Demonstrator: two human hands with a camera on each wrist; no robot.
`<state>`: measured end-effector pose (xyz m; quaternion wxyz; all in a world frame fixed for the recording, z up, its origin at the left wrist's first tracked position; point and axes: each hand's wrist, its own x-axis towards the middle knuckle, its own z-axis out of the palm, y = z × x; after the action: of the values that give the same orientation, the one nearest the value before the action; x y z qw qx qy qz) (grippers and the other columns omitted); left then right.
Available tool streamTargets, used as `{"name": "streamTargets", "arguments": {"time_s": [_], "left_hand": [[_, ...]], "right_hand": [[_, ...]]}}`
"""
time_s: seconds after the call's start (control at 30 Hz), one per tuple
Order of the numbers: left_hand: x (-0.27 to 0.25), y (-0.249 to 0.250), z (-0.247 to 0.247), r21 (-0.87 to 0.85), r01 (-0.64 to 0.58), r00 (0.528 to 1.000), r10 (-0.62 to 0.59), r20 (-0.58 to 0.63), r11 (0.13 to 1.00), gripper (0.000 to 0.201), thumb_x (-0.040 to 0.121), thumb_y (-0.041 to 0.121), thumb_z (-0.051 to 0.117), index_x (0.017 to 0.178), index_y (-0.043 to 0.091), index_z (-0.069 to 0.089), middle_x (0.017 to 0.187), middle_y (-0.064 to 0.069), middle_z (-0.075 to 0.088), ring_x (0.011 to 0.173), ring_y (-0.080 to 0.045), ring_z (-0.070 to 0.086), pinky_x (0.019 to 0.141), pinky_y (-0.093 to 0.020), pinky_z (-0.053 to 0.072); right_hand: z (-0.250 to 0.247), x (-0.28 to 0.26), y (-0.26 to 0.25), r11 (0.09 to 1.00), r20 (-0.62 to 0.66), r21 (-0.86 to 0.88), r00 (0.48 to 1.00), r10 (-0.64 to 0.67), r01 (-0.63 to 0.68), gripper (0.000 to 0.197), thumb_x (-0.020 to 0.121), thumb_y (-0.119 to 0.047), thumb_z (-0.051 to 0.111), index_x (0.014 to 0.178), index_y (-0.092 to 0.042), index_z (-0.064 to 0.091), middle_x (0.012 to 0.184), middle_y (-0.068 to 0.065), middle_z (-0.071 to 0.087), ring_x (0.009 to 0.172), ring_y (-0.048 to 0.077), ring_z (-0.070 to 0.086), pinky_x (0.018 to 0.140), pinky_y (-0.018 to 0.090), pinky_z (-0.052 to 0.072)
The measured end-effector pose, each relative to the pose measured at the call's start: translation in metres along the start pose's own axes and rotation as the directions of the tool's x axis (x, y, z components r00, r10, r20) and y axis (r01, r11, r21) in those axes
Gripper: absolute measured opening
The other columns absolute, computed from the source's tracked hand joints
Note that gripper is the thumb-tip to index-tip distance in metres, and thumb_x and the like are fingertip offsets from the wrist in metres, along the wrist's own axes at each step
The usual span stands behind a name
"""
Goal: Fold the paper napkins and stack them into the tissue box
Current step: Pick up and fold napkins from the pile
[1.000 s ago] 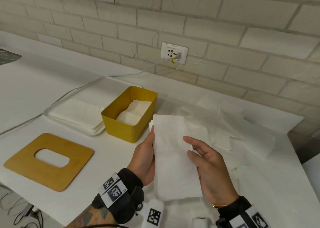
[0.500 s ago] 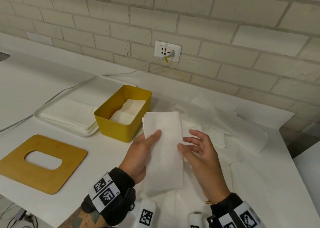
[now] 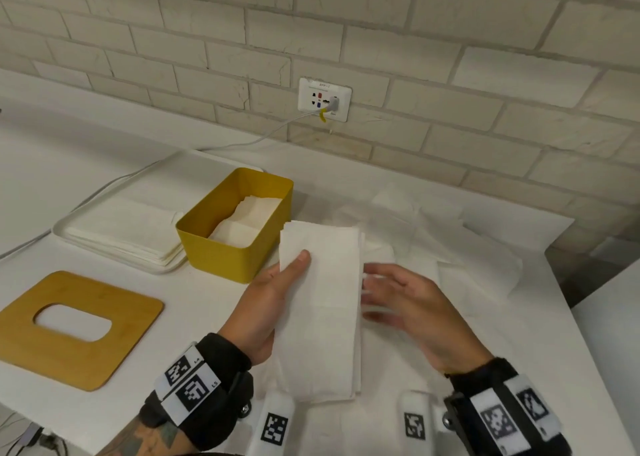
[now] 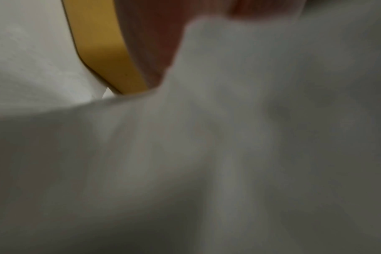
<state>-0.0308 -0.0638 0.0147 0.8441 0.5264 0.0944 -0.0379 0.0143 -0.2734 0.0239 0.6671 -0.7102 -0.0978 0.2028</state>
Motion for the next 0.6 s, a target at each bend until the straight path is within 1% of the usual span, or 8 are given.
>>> {"name": "streamTargets", "arguments": {"time_s": [0.13,0.17,0.23,0.27,0.33,0.43,0.5,0.6], "left_hand": [[-0.005,-0.011,0.012,0.133,0.031,0.998,-0.039,0.059,0.991,0.034,0.103,0.033,0.051,0.121,0.013,0.07,0.115,-0.009,0.077,0.108,-0.027,0.073,0.096,-0.041,0.056],[-0.005,-0.012,0.011,0.141,0.027,0.998,-0.036,0.058,0.99,0.035,0.103,0.033,0.051,0.122,0.011,0.07,0.115,-0.009,0.077,0.109,-0.027,0.073,0.096,-0.041,0.056],[-0.006,-0.011,0.008,0.116,0.014,0.999,-0.018,0.034,0.993,0.034,0.102,0.032,0.051,0.121,0.012,0.07,0.115,-0.008,0.077,0.108,-0.026,0.073,0.097,-0.042,0.056],[-0.006,-0.009,0.006,0.092,0.004,1.0,-0.006,0.018,0.996,0.032,0.102,0.031,0.051,0.121,0.013,0.07,0.115,-0.007,0.077,0.107,-0.025,0.074,0.096,-0.042,0.056],[-0.004,-0.004,0.002,0.029,-0.021,1.0,0.021,-0.003,0.999,0.031,0.103,0.03,0.049,0.124,0.016,0.067,0.117,-0.007,0.076,0.108,-0.025,0.073,0.093,-0.041,0.059],[-0.001,0.001,-0.002,-0.061,-0.063,0.998,0.061,-0.033,0.996,0.035,0.104,0.034,0.048,0.13,0.016,0.064,0.122,-0.009,0.075,0.111,-0.027,0.072,0.088,-0.04,0.062],[0.0,0.001,-0.005,-0.064,-0.099,0.994,0.096,-0.052,0.993,0.036,0.104,0.035,0.048,0.133,0.018,0.062,0.124,-0.005,0.074,0.114,-0.025,0.071,0.09,-0.043,0.061],[-0.004,-0.007,-0.005,0.046,-0.106,0.993,0.108,-0.04,0.993,0.034,0.101,0.026,0.054,0.133,0.02,0.061,0.124,-0.002,0.074,0.113,-0.024,0.071,0.09,-0.042,0.06]], "right_hand": [[0.015,0.017,-0.018,0.975,-0.17,-0.167,0.969,-0.177,0.149,0.016,0.095,-0.027,0.069,0.106,-0.018,0.077,0.1,0.001,0.079,0.097,0.021,0.074,0.091,0.046,0.059],[0.015,0.02,-0.02,0.969,-0.225,-0.181,0.952,-0.205,0.166,0.015,0.097,-0.026,0.067,0.102,-0.019,0.078,0.098,-0.001,0.079,0.095,0.021,0.074,0.089,0.044,0.06],[0.016,0.021,-0.022,0.984,-0.322,-0.073,0.93,-0.177,0.162,0.019,0.1,-0.028,0.061,0.101,-0.018,0.078,0.097,0.001,0.079,0.088,0.022,0.075,0.079,0.034,0.062],[0.016,0.02,-0.02,0.989,-0.319,0.019,0.939,-0.131,0.145,0.02,0.1,-0.031,0.06,0.105,-0.019,0.076,0.099,0.003,0.078,0.087,0.022,0.076,0.077,0.033,0.062],[0.023,0.011,-0.009,0.99,-0.165,0.134,0.986,-0.016,0.038,0.024,0.097,-0.033,0.064,0.118,-0.022,0.069,0.107,0.005,0.077,0.093,0.023,0.076,0.086,0.039,0.061],[0.038,-0.004,0.019,0.996,0.082,-0.072,0.995,0.065,-0.059,0.03,0.094,-0.025,0.069,0.124,-0.02,0.068,0.116,0.0,0.076,0.107,0.019,0.073,0.101,0.047,0.054],[0.041,-0.008,0.029,0.989,0.091,-0.142,0.995,0.045,-0.032,0.024,0.097,-0.025,0.067,0.121,-0.022,0.072,0.116,-0.005,0.076,0.11,0.014,0.071,0.104,0.046,0.053],[0.042,-0.008,0.024,0.987,0.037,-0.158,0.999,-0.001,0.007,0.025,0.096,-0.024,0.069,0.121,-0.03,0.069,0.115,-0.012,0.075,0.109,0.008,0.07,0.101,0.041,0.055]]}}
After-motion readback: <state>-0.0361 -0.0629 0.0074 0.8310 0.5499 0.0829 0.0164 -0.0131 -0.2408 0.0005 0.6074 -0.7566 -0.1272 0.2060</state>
